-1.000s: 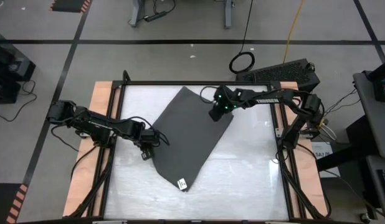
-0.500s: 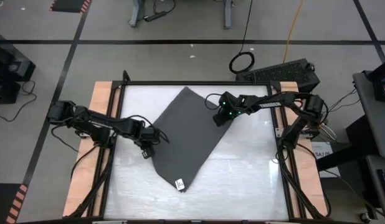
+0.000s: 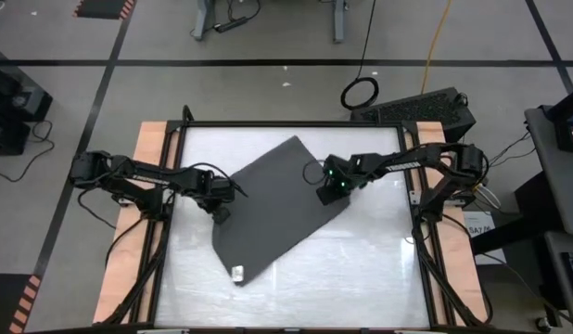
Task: Roll towel into tight, uniform cylinder
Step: Roll the gray towel
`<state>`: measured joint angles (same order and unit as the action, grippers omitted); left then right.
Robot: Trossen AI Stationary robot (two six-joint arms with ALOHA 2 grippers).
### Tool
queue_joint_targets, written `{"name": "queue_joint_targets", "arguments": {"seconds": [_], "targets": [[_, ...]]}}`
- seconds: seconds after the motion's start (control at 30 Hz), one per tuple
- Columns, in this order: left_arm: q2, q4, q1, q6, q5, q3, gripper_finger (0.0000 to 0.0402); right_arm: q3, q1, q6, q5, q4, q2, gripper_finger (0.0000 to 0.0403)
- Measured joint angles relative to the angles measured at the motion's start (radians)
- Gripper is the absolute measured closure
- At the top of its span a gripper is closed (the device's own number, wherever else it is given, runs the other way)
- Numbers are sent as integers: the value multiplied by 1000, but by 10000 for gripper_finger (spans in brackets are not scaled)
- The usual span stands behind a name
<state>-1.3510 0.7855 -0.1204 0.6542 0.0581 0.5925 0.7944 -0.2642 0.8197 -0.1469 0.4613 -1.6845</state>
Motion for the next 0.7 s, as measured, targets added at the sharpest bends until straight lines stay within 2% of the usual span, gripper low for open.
{"name": "queue_joint_targets", "arguments": {"seconds": [0.17,0.4,0.53,0.7], "targets": [[0,-9,-72,22,45,-1,391,-4,103,120,-21,82,31,403],[-2,-74,-149,-5,81,-2,391,-8,192,169,-83,191,80,403],[-2,-82,-165,-8,67,-2,391,-1,163,148,-82,283,188,397],[-1,-81,-168,-14,56,-2,391,8,47,65,-92,321,339,374]]}}
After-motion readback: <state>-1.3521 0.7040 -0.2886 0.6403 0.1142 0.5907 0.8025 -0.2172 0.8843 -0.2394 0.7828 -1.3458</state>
